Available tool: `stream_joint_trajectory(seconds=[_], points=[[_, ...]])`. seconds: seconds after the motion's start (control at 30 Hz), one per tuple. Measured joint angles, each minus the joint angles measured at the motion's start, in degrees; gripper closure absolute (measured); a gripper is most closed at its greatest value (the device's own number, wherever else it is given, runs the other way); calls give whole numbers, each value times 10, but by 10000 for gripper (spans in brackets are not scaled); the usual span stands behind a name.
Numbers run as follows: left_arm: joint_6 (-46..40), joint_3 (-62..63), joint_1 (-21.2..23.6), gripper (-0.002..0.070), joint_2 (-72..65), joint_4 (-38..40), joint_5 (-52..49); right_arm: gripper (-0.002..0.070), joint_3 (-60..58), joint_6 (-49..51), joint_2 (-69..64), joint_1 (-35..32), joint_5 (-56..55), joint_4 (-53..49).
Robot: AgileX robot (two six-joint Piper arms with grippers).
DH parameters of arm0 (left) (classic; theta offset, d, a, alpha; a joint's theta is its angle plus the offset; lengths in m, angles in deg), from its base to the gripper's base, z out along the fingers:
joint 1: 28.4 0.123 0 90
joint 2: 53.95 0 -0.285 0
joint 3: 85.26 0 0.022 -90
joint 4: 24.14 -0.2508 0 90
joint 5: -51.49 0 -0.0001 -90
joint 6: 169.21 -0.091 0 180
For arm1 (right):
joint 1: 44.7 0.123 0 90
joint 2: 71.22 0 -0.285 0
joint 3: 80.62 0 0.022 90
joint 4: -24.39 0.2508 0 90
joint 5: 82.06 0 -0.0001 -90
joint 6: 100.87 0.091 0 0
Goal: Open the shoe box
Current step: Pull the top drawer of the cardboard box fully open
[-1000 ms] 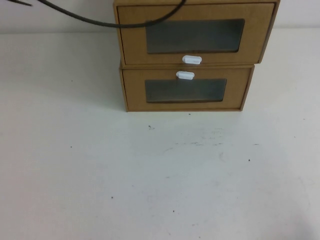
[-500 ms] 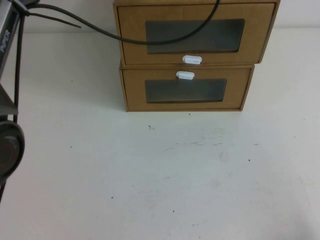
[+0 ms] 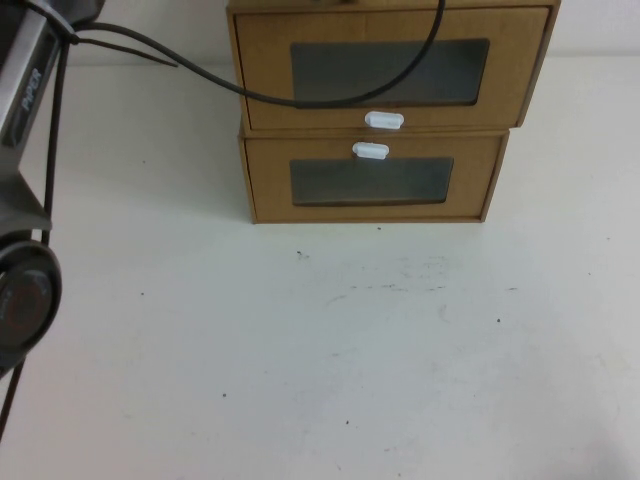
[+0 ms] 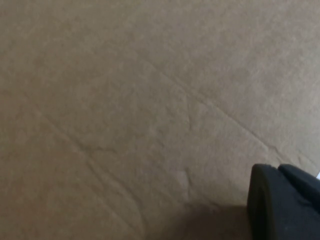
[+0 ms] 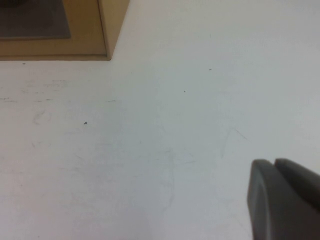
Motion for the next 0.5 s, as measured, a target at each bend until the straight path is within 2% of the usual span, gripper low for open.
stream_joint_trajectory(seconds=[0.5], points=[[6,0,-1,679,-1,-1,1,695,0,0,0,0,0,0]])
